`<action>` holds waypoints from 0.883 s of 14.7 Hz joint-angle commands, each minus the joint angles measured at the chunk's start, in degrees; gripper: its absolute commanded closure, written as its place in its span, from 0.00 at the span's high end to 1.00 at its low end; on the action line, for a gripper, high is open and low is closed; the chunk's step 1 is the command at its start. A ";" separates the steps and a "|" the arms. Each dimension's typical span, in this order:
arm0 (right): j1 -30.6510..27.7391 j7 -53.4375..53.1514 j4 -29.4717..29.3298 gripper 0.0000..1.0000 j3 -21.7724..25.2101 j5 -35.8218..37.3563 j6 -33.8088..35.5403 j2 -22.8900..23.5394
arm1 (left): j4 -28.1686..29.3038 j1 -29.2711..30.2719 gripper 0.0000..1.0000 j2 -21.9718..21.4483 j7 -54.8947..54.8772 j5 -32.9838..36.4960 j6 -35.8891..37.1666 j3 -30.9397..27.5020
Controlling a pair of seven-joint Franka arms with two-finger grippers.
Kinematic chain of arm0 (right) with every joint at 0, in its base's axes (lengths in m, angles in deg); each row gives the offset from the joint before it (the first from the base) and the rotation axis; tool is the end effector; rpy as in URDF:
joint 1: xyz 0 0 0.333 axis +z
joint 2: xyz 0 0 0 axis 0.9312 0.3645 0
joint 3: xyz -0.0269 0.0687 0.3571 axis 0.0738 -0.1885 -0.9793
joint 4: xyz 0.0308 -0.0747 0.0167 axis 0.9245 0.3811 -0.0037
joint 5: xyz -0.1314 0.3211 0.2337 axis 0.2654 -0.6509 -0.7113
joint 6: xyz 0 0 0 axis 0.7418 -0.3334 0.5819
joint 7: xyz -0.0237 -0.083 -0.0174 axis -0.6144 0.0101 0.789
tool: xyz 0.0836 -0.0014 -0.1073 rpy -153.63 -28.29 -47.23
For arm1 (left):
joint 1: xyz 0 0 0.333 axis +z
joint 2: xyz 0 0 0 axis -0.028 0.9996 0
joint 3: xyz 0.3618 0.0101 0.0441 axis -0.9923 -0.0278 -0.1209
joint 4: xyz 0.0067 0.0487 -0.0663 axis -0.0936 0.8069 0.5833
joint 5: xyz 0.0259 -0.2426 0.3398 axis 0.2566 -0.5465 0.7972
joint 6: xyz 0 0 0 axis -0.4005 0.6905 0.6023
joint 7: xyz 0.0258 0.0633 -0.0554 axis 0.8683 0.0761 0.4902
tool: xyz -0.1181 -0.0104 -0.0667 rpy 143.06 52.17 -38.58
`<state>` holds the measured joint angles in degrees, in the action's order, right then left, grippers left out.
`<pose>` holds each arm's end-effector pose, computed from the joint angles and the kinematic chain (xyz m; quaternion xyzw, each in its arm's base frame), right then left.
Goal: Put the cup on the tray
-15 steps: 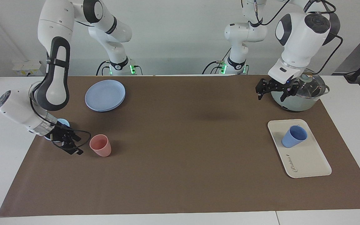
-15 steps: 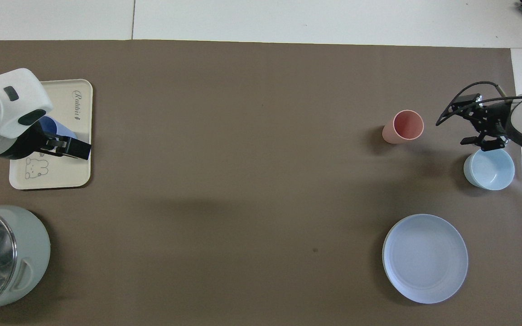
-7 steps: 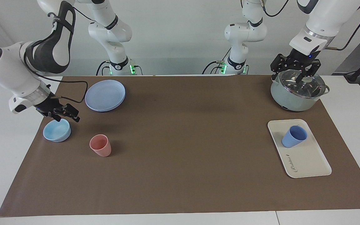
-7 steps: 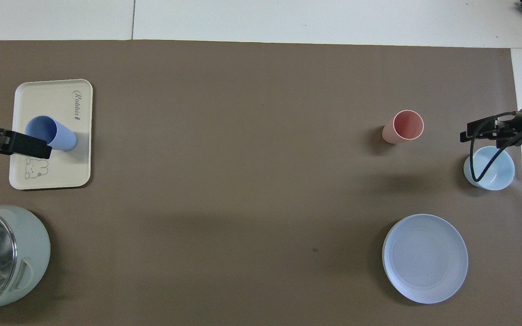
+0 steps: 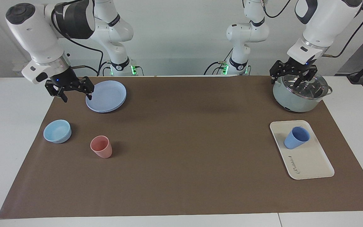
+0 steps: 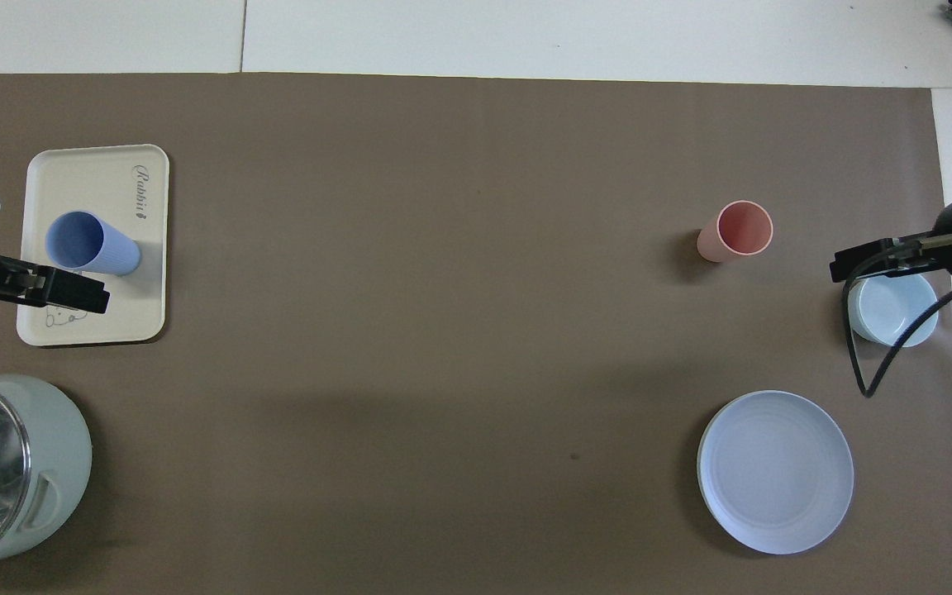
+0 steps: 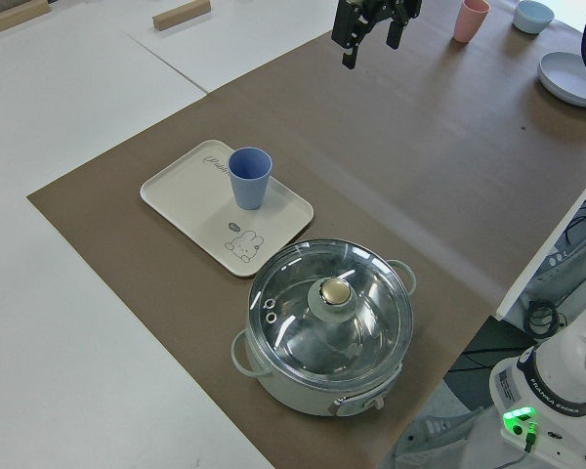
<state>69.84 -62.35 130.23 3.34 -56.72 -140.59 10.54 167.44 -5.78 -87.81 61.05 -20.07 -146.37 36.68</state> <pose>0.5832 -0.0101 0.6038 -0.9987 -0.0498 -0.0128 0.0042 0.5484 -0.0497 0.6315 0.9940 -0.1089 -0.0089 0.0097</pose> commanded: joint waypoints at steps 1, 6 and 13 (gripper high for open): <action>1.67 0.88 -4.68 1.00 -0.36 2.56 3.40 0.69 | 1.73 -0.48 1.00 -1.75 1.88 1.94 -0.86 0.54; 2.03 -7.44 -10.23 1.00 -0.27 2.92 7.97 2.19 | 1.55 -1.18 1.00 -1.84 6.18 2.82 0.12 0.89; 2.12 -11.25 -9.09 1.00 -0.53 2.92 10.17 1.66 | 1.90 -1.09 1.00 -2.10 5.83 2.38 -0.68 0.89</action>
<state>71.94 -72.80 121.99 3.11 -54.37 -132.32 11.88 167.45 -6.10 -88.22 66.08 -18.79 -146.31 37.92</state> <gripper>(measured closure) 0.000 0.000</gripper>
